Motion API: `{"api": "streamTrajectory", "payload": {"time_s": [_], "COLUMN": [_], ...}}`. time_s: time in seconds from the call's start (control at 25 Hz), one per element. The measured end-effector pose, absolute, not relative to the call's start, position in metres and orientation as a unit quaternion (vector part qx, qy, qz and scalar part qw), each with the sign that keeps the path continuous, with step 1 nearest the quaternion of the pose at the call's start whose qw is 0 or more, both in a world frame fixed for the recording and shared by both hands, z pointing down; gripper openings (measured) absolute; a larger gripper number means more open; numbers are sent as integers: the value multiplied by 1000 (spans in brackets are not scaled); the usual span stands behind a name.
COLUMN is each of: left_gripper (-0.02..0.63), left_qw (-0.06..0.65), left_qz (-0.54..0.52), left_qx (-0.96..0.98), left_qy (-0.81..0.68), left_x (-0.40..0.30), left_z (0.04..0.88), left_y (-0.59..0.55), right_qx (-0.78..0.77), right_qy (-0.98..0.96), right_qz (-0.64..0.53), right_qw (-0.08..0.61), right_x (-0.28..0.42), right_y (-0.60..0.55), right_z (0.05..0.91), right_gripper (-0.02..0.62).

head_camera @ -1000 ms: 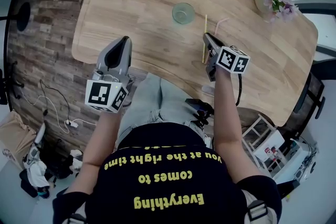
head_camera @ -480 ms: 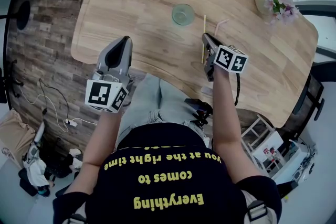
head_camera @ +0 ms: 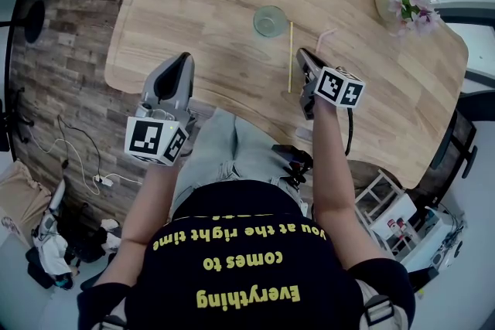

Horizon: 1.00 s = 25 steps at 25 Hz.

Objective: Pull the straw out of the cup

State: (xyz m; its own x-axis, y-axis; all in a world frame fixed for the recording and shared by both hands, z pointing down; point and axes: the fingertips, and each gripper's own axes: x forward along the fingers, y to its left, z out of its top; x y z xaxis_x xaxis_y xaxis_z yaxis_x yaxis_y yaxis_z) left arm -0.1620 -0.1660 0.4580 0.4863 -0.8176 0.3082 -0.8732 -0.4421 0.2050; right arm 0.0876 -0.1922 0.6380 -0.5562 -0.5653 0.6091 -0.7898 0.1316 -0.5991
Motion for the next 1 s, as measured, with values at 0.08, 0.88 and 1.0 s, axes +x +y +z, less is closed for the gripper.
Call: {"api": "streamTrajectory", "payload": {"time_s": [0.08,0.88,1.0], "left_gripper": [0,0,0], "left_qw": [169,144,139], "left_qz": [82,63,57], "left_qx": [845,853,853], "left_qy": [-500,-498,-499], "left_x": [-163,-160,-160], "left_z": [458,431,425], "left_y": [-165,-158,-157], "right_qx": [459,457,458], "right_qy": [-745,-830,-847], "right_qz": [471,321,269], "right_qw": [115,-1,-24], "right_x": [88,89,88], "right_y": [-194,-210,-208], "right_z": [634,509,478], "right_gripper": [9,8,8]}}
